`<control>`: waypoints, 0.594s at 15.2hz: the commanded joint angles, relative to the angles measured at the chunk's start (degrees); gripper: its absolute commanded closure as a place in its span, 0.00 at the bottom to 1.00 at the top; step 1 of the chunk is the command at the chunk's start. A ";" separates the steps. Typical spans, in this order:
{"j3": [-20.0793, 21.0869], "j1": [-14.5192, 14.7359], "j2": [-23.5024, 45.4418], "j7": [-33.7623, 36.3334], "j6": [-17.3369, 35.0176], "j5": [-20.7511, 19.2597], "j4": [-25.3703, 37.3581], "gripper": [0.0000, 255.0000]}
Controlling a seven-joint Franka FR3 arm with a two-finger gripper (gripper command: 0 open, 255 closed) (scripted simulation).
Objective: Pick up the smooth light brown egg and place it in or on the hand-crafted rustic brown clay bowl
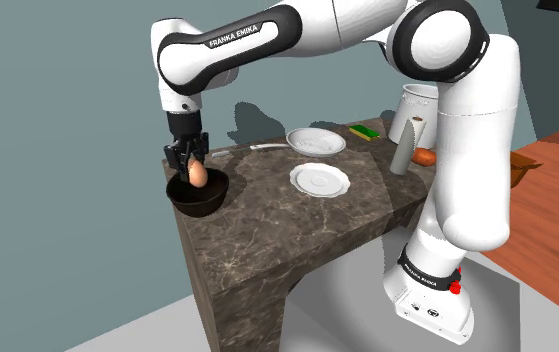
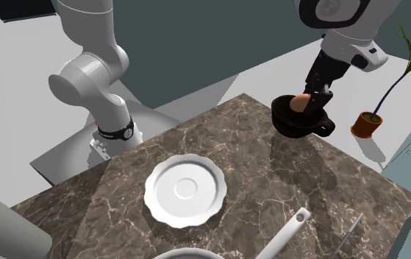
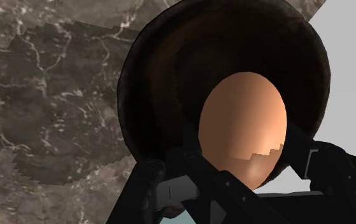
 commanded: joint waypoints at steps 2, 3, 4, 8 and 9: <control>0.00 0.00 -0.01 0.00 0.00 0.00 0.00 0.00; 0.00 0.00 -0.01 0.00 0.01 0.00 0.00 0.00; 0.00 0.00 -0.01 0.00 0.01 0.00 0.00 0.00; -0.05 -0.16 -0.39 0.01 -3.70 0.01 3.32 0.00; -0.07 -0.23 -0.46 0.03 -5.60 0.00 5.14 0.00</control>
